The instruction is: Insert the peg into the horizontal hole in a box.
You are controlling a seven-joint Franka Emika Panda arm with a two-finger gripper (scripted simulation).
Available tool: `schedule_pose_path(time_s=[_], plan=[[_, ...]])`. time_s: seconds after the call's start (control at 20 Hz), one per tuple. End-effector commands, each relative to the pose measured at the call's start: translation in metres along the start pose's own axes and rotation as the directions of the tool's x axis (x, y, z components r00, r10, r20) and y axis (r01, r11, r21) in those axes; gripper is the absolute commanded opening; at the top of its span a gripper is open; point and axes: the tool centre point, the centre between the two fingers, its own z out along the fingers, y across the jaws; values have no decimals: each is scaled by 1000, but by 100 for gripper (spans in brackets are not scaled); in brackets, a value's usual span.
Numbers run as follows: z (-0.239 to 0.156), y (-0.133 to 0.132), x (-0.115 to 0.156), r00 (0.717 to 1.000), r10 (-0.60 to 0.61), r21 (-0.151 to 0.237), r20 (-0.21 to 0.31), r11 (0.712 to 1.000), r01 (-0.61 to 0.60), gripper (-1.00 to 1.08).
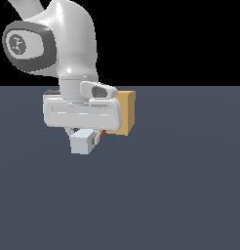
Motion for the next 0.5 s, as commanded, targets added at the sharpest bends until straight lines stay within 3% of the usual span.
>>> schedule_pose_path(time_s=[0.0,0.45], plan=[[-4,-2,12,1000,31,-3,-1,1000,-31,-100],[-11,-5,39,996,91,-3,0,996,-91,-100]])
